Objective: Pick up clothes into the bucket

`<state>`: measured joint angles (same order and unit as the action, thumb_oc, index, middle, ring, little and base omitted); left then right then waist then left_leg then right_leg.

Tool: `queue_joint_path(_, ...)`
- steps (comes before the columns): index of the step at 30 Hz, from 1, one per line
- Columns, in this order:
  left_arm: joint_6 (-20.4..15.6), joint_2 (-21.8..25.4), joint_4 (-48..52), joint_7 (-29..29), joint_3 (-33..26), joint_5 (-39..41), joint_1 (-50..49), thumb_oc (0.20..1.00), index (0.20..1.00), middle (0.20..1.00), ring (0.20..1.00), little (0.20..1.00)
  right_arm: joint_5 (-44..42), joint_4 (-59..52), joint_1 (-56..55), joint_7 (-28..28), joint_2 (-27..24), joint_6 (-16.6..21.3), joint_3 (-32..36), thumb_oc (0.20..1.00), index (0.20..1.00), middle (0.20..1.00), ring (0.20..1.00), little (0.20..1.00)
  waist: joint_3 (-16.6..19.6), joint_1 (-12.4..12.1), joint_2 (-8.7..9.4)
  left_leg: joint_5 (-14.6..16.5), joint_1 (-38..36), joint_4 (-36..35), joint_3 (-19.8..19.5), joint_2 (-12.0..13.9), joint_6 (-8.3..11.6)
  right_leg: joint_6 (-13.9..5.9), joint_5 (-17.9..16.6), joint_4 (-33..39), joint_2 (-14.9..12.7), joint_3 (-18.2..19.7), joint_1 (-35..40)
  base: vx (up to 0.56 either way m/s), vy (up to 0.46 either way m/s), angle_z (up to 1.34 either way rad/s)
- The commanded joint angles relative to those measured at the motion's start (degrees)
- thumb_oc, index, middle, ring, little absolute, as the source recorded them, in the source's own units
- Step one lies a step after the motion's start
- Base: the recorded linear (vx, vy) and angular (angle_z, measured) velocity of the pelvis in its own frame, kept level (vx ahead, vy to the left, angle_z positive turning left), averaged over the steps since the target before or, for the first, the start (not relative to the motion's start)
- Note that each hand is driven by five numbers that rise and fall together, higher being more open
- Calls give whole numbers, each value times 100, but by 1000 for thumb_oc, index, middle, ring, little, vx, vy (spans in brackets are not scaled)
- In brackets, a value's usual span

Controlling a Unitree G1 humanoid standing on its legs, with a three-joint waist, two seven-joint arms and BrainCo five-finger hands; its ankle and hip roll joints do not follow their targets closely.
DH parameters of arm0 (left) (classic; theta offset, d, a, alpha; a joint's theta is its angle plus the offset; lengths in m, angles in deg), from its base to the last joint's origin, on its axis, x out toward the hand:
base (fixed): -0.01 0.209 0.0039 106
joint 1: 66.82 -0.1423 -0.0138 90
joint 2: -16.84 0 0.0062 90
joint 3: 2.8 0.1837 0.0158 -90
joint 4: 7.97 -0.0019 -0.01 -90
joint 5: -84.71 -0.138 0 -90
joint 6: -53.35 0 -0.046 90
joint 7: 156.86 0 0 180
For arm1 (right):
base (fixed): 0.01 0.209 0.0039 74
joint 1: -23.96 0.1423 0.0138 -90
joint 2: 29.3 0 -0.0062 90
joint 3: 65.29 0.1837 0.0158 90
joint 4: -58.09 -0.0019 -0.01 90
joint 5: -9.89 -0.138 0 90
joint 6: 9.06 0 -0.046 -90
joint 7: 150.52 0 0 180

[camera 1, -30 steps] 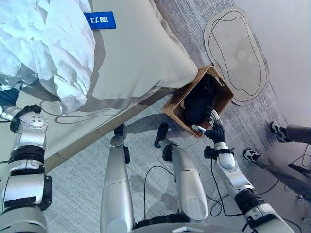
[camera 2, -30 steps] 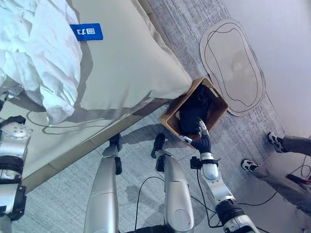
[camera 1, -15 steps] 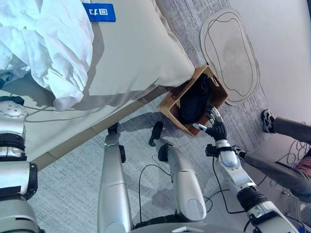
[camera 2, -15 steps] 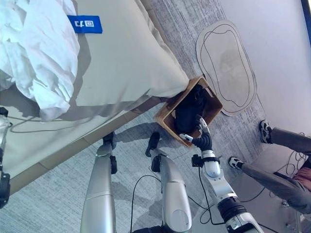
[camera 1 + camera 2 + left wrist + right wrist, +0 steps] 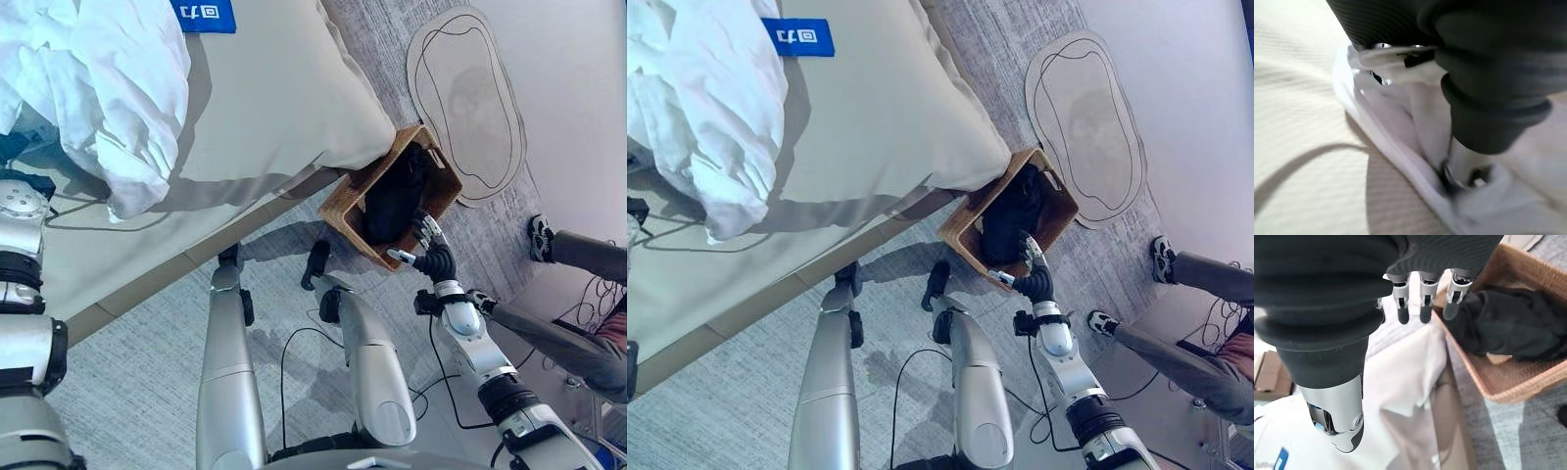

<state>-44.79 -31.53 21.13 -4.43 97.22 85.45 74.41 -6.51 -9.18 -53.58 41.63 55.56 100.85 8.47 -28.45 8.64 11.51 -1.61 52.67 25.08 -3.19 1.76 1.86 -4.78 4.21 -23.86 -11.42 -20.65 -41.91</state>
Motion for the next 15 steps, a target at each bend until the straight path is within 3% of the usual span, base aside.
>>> queue_joint_path(1, -232, -191, 335, 130, 51, -177, -50, 200, 200, 200, 200, 200, -6, -252, -204, -35, -224, 84, 306, 1000, 1000, 1000, 1000, 1000, 215, -8, -68, 918, -127, 689, 63, 106, 36, -757, -1094, 708, -582, 510, 175, 0, 0, 0)
queue_joint_path(6, -334, -408, 710, 116, -110, -166, -339, 200, 200, 200, 200, 200, 52, -109, -256, -79, -197, 13, 376, 1000, 1000, 1000, 1000, 1000, 292, -68, -127, 883, -407, 579, 105, 121, 42, -759, -1093, 729, -596, 514, 380, 6, 0, -2)
queue_joint_path(11, -538, -572, 1817, 131, -326, -283, -933, 200, 200, 200, 200, 200, 103, -49, -342, -109, -203, -32, 563, 1000, 1000, 1000, 1000, 1000, 366, -188, -259, 874, -812, 431, 121, 82, 32, -742, -1059, 768, -644, 532, 727, 22, 1, -7)
queue_joint_path(15, -789, -994, 2886, 243, -630, -197, -1654, 200, 200, 200, 200, 200, 228, 28, -404, -123, -174, -88, 763, 1000, 1000, 1000, 1000, 1000, 405, -353, -408, 804, -1335, 159, 149, 46, 32, -736, -1034, 906, -695, 508, 1206, 18, -5, -1)
